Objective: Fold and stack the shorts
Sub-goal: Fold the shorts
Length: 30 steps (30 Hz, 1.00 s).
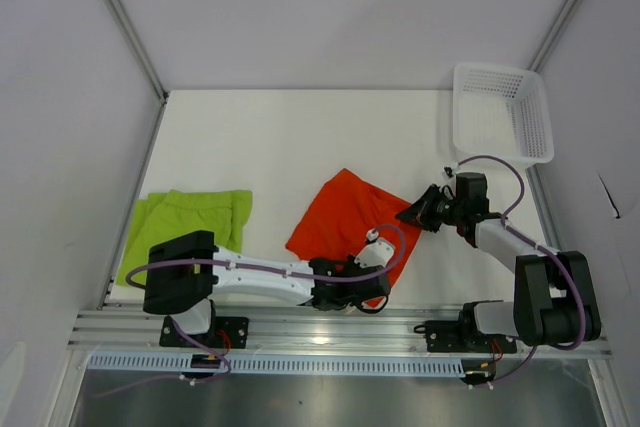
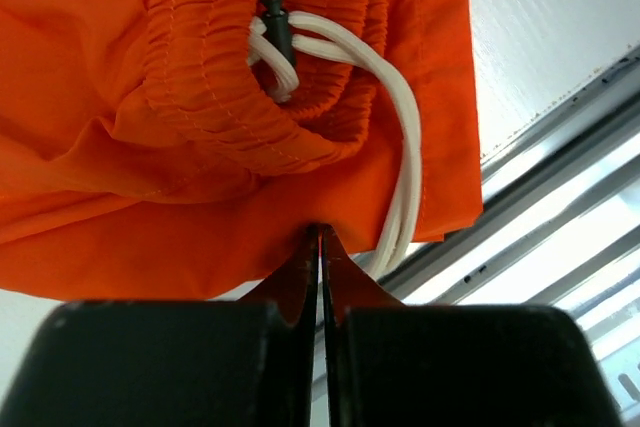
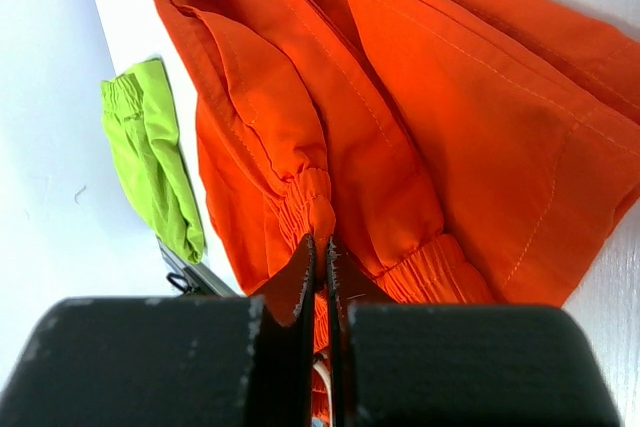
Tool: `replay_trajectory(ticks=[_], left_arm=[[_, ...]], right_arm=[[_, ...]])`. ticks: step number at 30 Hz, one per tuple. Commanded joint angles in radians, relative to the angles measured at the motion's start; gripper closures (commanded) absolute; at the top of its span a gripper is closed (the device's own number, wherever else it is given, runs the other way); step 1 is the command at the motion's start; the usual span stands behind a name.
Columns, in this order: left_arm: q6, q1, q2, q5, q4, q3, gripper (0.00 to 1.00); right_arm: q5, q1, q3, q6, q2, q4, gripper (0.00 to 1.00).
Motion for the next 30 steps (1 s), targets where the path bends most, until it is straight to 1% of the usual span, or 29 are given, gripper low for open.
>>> replay_trajectory(ticks=[1,4,7,11,14,15,20,21,24,27,30], left_arm=[[-0.034,0.017,0.002,-0.002,0.094,-0.028,1.00],[-0.050,0.022,0.010,-0.016,0.138,-0.058,1.00],[-0.071,0.024,0.021,0.015,0.198,-0.091,1.00],[-0.093,0.022,0.047,0.053,0.237,-0.110,1.00],[-0.106,0.021,0.062,0.073,0.263,-0.122,1.00],[-0.114,0.019,0.065,0.075,0.270,-0.128,1.00],[-0.148,0.014,0.096,0.076,0.301,-0.150,1.00],[-0.149,0.016,0.101,0.078,0.303,-0.148,1.00],[-0.154,0.013,0.113,0.081,0.307,-0.154,1.00],[-0.159,0.013,0.115,0.079,0.303,-0.153,1.00],[-0.159,0.013,0.104,0.079,0.304,-0.165,1.00]], right_arm=[[0.003,0.005,0.028,0.013,-0.032,-0.055,1.00],[0.018,0.011,0.019,0.020,-0.063,-0.086,1.00],[0.040,0.016,-0.016,0.046,-0.101,-0.097,1.00],[0.035,0.020,-0.055,0.075,-0.151,-0.110,1.00],[0.061,0.033,-0.047,0.084,-0.201,-0.170,1.00],[0.084,0.037,-0.046,0.086,-0.213,-0.208,1.00],[0.156,0.065,-0.101,0.116,-0.300,-0.287,1.00],[0.199,0.069,-0.122,0.125,-0.317,-0.294,1.00],[0.241,0.077,-0.156,0.127,-0.369,-0.314,1.00],[0.307,0.076,-0.155,0.109,-0.369,-0.348,1.00],[0.354,0.075,-0.153,0.089,-0.328,-0.350,1.00]])
